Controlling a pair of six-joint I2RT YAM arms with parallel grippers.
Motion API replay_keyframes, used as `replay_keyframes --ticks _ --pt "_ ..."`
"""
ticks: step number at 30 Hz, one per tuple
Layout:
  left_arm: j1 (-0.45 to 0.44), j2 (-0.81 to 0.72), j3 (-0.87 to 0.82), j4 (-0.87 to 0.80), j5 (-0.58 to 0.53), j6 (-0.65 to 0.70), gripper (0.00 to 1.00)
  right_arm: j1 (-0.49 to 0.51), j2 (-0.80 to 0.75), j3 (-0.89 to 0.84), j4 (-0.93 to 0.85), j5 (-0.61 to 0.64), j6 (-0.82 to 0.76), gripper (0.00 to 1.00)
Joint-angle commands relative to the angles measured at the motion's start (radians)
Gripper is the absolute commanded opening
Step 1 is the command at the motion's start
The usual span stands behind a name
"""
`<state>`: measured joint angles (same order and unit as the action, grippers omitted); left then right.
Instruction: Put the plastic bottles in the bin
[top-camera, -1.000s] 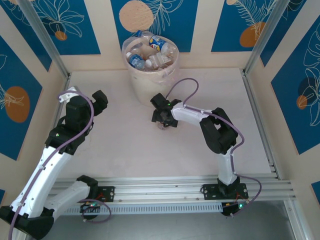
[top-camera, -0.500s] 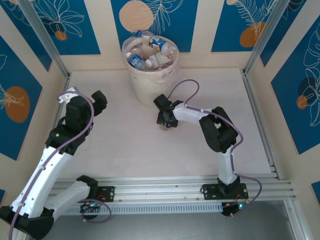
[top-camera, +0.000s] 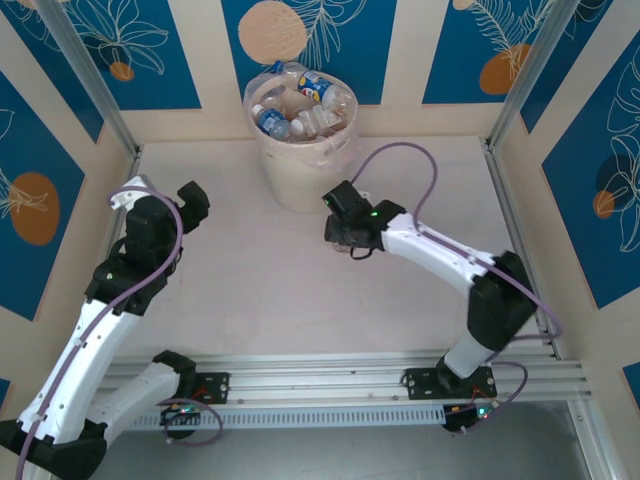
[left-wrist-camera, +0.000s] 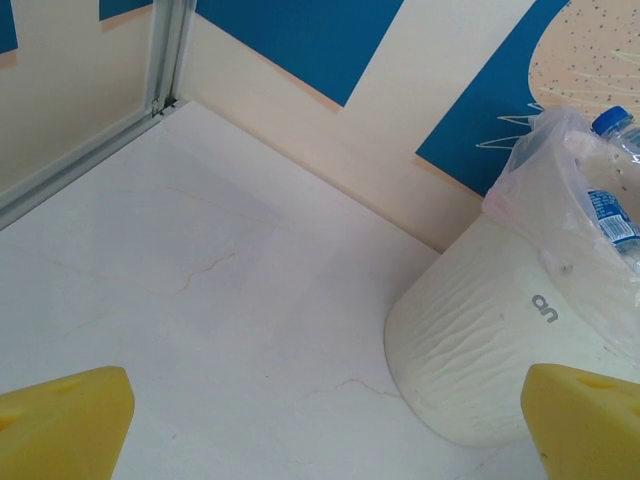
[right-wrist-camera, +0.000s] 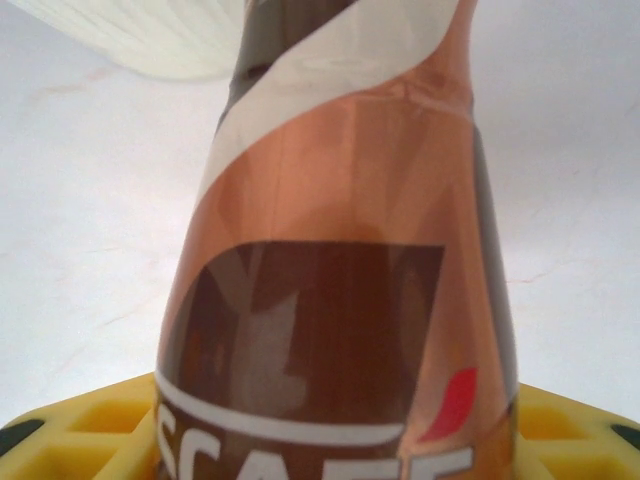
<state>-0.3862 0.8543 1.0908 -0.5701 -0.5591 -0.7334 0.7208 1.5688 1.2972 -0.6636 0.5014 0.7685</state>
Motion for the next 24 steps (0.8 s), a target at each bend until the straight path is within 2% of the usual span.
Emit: replay_keyframes --ticks 1,6,12,20,24 --pt "0.010 -0.015 -0.003 -0.020 -0.010 0.012 0.99 0.003 -0.119 0.021 -0.068 0.039 -0.086 0.52" --pt "0.010 -0.013 -0.003 -0.029 0.018 0.021 1.00 -0.010 -0.189 0.170 -0.057 -0.045 -0.296 0.52" --pt "0.010 -0.013 -0.003 -0.049 0.035 0.022 0.99 -0.035 -0.124 0.432 -0.033 -0.146 -0.533 0.54" --pt "0.010 -0.018 -0.012 -0.060 0.054 0.024 0.99 -0.121 0.167 0.844 -0.021 -0.290 -0.724 0.55" --pt "0.010 -0.018 -0.018 -0.063 0.055 0.034 0.99 -0.132 0.347 1.068 -0.031 -0.301 -0.787 0.55"
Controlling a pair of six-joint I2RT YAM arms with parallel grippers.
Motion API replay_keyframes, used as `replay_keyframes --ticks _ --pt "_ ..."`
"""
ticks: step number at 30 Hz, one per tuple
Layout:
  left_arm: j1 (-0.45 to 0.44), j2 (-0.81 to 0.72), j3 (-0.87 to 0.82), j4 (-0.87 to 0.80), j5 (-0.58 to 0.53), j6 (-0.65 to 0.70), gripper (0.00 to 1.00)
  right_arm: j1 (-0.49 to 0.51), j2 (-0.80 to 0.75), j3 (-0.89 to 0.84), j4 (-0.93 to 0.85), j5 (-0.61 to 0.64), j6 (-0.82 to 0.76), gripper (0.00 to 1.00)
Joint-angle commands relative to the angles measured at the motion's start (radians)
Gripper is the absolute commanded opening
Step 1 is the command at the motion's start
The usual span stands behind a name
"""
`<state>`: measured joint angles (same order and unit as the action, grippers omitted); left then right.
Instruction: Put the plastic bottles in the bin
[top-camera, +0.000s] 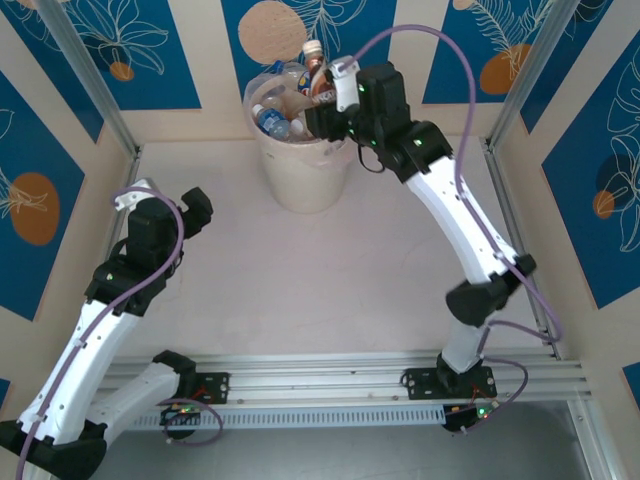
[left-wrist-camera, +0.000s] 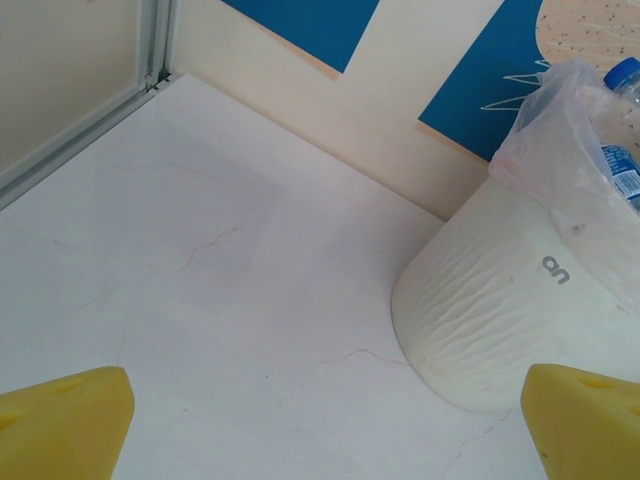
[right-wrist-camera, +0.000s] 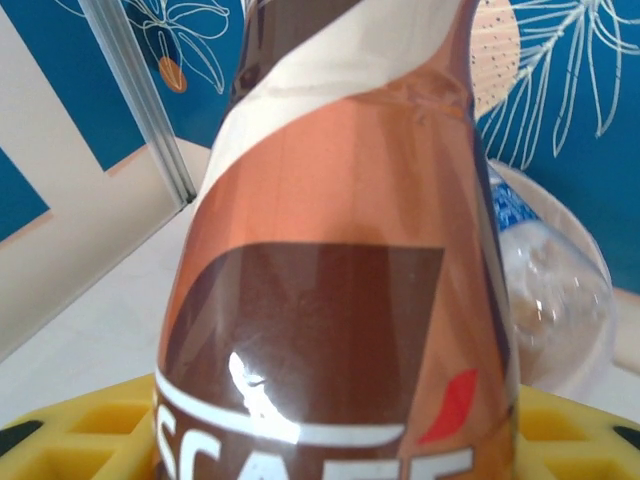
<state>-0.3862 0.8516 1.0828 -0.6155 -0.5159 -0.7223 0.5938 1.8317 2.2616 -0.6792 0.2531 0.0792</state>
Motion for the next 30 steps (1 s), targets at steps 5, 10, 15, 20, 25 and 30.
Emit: replay_keyframes --ticks 5,10,15,20,25,30 --pt "0.009 -0.011 -0.027 -0.017 0.016 0.029 1.00 -0.020 0.323 0.413 -0.023 -0.070 -0.137 0.55" --pt "0.010 -0.016 -0.042 -0.036 -0.001 0.035 0.99 -0.029 0.448 0.520 0.025 -0.082 -0.171 0.56" --pt "0.010 -0.023 -0.046 -0.037 -0.020 0.046 1.00 -0.036 0.454 0.460 0.072 -0.082 -0.200 0.56" --pt "0.009 -0.029 -0.060 -0.028 -0.023 0.043 1.00 -0.048 0.478 0.451 0.036 -0.081 -0.216 0.56" --pt "0.010 -0.032 -0.063 -0.027 -0.024 0.043 0.99 -0.050 0.501 0.431 0.006 -0.058 -0.238 0.56" --pt "0.010 -0.035 -0.062 -0.031 -0.035 0.045 0.99 -0.053 0.522 0.430 0.003 -0.044 -0.248 0.59"
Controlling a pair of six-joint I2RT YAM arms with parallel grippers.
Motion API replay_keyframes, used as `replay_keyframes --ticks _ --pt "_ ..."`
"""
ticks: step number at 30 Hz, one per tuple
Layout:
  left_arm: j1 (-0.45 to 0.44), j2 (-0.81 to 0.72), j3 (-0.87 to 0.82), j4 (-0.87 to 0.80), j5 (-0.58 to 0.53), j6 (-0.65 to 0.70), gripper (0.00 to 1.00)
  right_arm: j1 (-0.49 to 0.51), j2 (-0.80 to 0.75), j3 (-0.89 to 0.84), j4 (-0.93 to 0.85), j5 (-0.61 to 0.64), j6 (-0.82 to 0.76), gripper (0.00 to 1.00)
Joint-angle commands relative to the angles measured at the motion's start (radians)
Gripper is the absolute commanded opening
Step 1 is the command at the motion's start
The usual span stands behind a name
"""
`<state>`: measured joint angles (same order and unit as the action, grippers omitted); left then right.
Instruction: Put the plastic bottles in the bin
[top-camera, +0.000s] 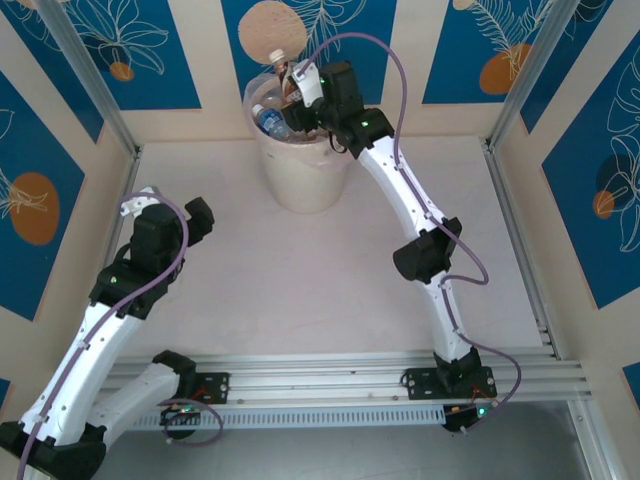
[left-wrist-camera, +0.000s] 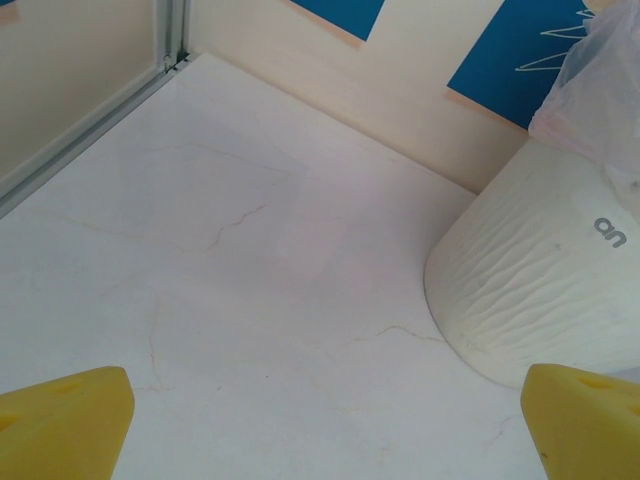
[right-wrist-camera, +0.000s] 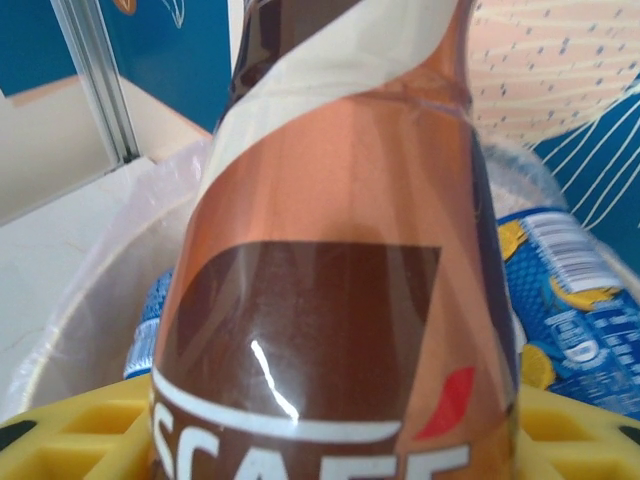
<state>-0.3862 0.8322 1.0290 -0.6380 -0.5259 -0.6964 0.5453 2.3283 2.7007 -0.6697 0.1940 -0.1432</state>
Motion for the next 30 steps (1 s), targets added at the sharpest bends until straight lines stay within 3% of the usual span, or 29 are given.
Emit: replay_keyframes --ticks 1,13,22,30 --pt "0.010 -0.016 -0.009 -0.009 -0.025 0.019 0.99 -0.005 0.029 -0.009 -0.007 0.017 -0.026 0.60" --pt "0.010 -0.012 -0.009 -0.003 -0.030 0.017 0.99 0.000 0.021 -0.008 -0.034 0.037 -0.038 0.81" --pt "0.010 -0.006 -0.001 0.002 -0.031 0.020 1.00 0.014 -0.037 0.008 -0.027 0.022 -0.033 0.83" --pt "0.010 -0.008 0.005 0.000 -0.036 0.022 1.00 0.011 -0.127 0.007 -0.013 -0.038 0.006 0.93"
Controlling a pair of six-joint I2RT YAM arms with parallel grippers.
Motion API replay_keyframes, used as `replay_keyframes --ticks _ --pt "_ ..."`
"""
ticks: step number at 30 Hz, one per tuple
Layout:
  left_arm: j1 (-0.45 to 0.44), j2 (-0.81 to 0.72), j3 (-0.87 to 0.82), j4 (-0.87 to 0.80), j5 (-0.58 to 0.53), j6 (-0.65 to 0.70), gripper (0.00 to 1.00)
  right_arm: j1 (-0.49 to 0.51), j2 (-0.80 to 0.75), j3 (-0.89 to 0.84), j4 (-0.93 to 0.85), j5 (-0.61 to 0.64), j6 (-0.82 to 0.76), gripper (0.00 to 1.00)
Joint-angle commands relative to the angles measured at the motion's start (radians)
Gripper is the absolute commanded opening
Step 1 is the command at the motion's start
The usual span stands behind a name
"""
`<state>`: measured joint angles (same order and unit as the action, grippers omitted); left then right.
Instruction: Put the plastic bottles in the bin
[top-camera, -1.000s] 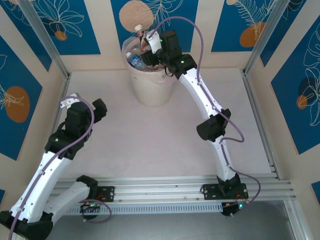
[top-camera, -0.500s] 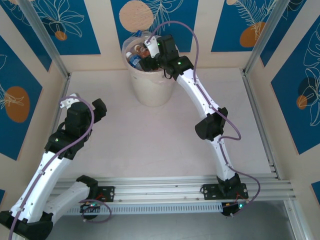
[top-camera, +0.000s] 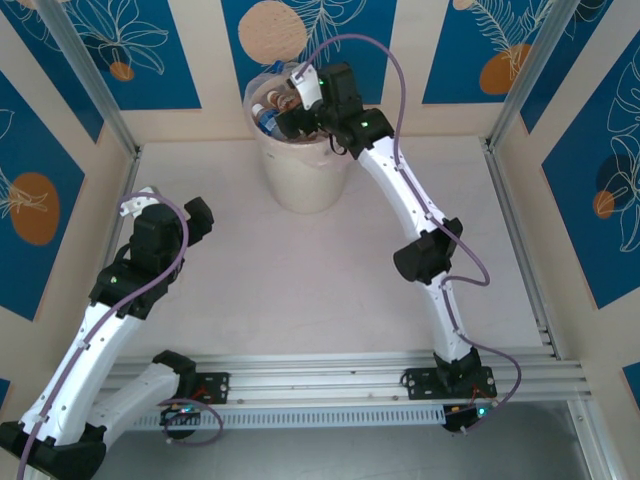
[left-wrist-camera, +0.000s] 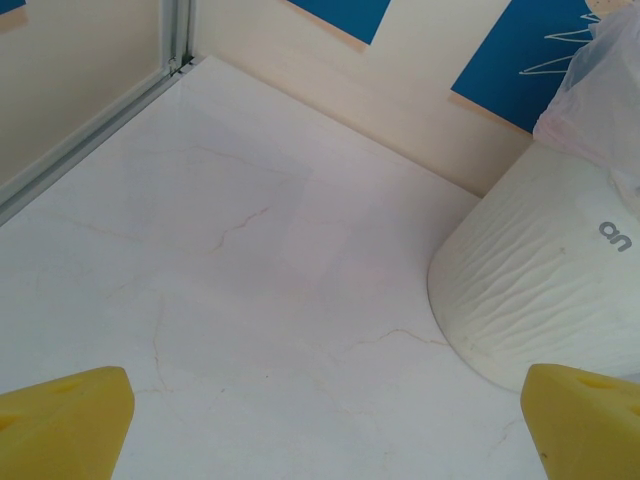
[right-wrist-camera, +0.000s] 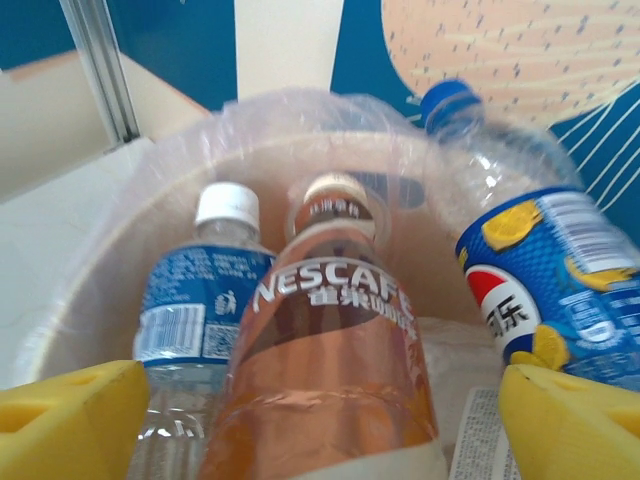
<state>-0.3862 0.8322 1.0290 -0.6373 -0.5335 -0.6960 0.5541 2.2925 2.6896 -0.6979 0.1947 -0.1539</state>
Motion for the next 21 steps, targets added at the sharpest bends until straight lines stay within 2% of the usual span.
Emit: replay_keyframes --ticks 1,4,8,15,21 --pt "0.009 -0.007 0.006 -0.001 -0.029 0.021 1.00 0.001 -0.102 0.015 0.019 -0.047 0.024 0.94" --pt "0.010 -0.007 0.004 -0.002 -0.029 0.022 0.99 -0.019 -0.121 0.012 0.032 -0.056 0.061 1.00" --pt "0.010 -0.007 0.005 -0.004 -0.027 0.020 1.00 -0.073 -0.118 0.027 0.026 -0.067 0.153 0.99" --pt "0.010 -0.006 0.002 -0.005 -0.031 0.025 0.99 -0.192 -0.076 0.029 -0.003 -0.201 0.346 0.98" --pt "0.009 -0.008 -0.008 -0.005 -0.033 0.025 1.00 -0.245 -0.003 0.079 0.013 -0.316 0.424 0.97"
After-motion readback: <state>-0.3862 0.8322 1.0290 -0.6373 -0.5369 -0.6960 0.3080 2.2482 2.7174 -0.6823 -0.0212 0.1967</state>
